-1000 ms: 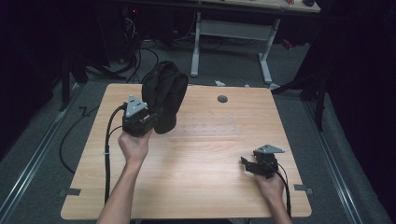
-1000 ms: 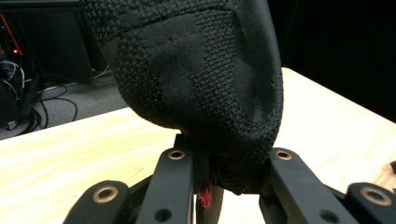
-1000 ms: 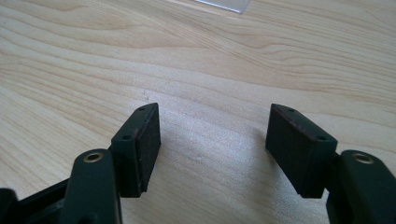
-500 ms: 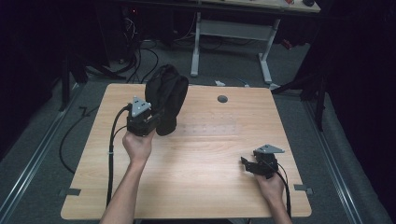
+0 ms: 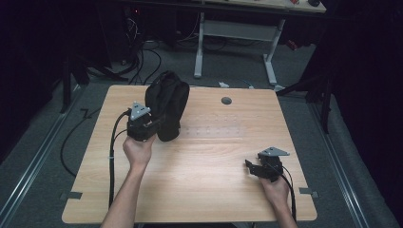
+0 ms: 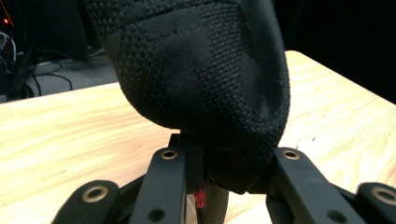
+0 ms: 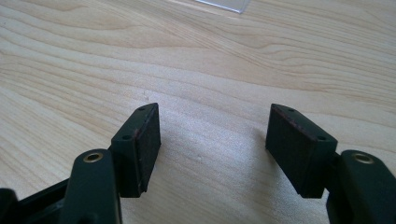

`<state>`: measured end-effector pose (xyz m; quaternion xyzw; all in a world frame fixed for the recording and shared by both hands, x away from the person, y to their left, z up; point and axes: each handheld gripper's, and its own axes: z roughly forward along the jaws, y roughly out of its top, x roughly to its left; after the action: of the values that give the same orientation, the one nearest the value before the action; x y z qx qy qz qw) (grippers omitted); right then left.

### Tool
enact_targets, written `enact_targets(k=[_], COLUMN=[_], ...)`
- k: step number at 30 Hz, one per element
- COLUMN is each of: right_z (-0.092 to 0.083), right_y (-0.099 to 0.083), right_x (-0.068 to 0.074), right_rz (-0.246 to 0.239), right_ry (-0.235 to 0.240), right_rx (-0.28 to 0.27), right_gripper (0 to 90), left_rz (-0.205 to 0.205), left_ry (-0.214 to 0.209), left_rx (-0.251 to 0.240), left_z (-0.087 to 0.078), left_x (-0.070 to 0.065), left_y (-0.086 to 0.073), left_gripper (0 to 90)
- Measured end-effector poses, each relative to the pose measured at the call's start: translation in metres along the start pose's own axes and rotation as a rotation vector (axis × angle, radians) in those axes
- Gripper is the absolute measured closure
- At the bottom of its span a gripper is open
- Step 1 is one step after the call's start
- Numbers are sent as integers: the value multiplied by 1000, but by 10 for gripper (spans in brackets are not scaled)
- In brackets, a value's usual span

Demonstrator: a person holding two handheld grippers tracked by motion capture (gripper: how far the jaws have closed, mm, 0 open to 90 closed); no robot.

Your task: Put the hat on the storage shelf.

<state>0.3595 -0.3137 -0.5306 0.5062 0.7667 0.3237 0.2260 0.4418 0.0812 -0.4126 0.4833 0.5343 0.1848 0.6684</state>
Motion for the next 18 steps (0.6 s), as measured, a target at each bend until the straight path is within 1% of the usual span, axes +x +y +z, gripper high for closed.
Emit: enact_targets(k=[3,7,10,11,12,15,16,17,18], right_z=[0,0,0,0,0,0,0,0,0], right_y=[0,0,0,0,0,0,0,0,0], right_x=[0,0,0,0,0,0,0,0,0], right_rz=[0,0,0,0,0,0,1,1,0], right_ry=[0,0,0,0,0,0,0,0,0], right_rx=[0,0,0,0,0,0,0,0,0], right_gripper=[355,355,355,355,355,355,355,355,355], left_rz=[-8,8,23,22,18,5,-2,-6,-13], left_ry=[2,8,13,15,17,16,14,11,9], left_rx=[2,5,16,17,19,24,26,28,26], left_z=[0,0,1,0,0,0,-1,-1,-2], left_x=[0,-2,-1,-1,-1,0,1,1,1], left_y=[0,-1,-3,-3,-2,-1,0,1,1], left_gripper=[690,631,554,490,490,418,363,363,339])
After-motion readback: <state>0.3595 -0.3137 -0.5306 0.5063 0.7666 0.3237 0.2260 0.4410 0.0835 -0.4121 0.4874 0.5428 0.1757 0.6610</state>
